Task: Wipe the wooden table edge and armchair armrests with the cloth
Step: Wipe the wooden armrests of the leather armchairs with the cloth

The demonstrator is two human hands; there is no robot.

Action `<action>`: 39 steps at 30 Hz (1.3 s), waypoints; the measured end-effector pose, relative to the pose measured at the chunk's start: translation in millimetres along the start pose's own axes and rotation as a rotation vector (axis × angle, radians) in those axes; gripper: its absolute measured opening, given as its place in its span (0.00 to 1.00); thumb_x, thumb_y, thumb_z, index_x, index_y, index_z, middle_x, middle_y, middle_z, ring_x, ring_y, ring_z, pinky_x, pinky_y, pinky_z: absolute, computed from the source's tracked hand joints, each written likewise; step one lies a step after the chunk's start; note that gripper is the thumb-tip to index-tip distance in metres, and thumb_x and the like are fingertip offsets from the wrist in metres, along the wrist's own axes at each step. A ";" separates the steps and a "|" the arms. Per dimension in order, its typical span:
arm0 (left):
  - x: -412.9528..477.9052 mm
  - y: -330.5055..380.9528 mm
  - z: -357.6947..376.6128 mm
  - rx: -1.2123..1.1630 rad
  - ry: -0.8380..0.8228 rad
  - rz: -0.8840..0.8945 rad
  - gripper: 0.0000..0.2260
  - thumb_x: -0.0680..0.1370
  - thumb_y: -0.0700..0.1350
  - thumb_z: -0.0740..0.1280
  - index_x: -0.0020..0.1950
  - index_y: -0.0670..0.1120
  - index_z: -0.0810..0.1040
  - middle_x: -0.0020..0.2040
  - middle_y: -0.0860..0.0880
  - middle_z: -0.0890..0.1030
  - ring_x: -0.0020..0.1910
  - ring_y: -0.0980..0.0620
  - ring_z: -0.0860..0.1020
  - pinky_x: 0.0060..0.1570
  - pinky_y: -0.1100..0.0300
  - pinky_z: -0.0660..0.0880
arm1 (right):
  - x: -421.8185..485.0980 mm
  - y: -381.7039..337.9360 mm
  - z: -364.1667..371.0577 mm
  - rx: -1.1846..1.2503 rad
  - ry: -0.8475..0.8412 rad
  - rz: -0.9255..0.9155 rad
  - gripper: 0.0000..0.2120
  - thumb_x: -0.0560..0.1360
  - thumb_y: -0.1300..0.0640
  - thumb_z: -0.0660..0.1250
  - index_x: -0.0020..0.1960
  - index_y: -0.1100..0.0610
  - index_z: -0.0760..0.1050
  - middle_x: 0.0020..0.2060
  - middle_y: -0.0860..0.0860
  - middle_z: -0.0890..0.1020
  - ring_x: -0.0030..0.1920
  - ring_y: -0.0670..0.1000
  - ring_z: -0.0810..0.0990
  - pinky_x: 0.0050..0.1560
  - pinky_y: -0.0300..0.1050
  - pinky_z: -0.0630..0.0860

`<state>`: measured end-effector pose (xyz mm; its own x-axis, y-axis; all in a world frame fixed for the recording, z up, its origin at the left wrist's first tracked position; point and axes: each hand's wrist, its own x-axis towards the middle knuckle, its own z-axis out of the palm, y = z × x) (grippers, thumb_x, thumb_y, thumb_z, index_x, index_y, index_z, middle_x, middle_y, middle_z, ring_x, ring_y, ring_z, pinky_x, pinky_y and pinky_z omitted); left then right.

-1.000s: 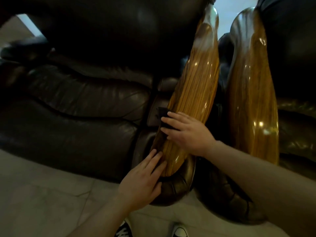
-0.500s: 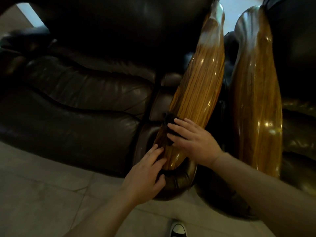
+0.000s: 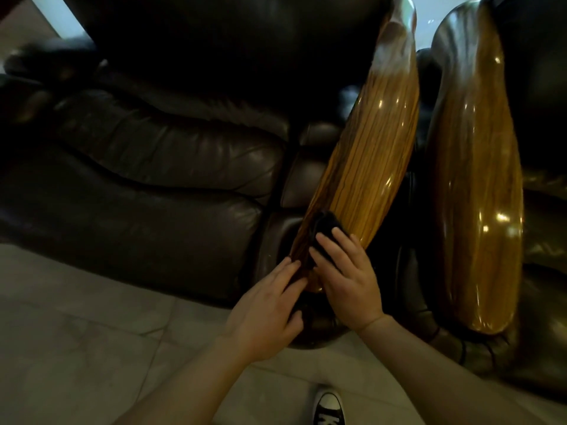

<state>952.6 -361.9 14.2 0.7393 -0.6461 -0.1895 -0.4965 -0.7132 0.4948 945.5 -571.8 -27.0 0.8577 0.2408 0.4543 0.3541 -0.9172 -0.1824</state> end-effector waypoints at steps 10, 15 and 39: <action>-46.5 -3.1 -21.4 0.006 0.058 -0.178 0.26 0.80 0.54 0.58 0.78 0.54 0.58 0.80 0.52 0.55 0.79 0.55 0.50 0.77 0.55 0.49 | 82.8 -39.2 -12.0 -0.059 -0.385 -0.279 0.11 0.80 0.49 0.62 0.57 0.53 0.79 0.50 0.51 0.81 0.48 0.54 0.77 0.48 0.48 0.77; -72.7 -0.4 -56.1 0.035 0.152 -0.332 0.29 0.79 0.55 0.59 0.79 0.54 0.55 0.80 0.50 0.56 0.79 0.51 0.51 0.74 0.55 0.44 | 121.6 -61.3 -48.3 0.022 -0.438 0.005 0.12 0.79 0.44 0.61 0.57 0.47 0.77 0.42 0.45 0.80 0.40 0.46 0.80 0.40 0.43 0.80; -213.3 78.7 -247.7 0.169 0.405 -0.443 0.34 0.74 0.61 0.55 0.78 0.54 0.53 0.78 0.45 0.61 0.79 0.45 0.54 0.74 0.41 0.53 | 187.1 -184.8 -292.9 0.332 -0.277 0.317 0.14 0.77 0.45 0.69 0.62 0.45 0.78 0.49 0.42 0.83 0.41 0.39 0.79 0.35 0.28 0.69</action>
<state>868.5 -212.8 303.6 0.9890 -0.1479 0.0071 -0.1434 -0.9446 0.2951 931.3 -450.3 347.1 0.9921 0.0843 0.0930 0.1220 -0.8198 -0.5595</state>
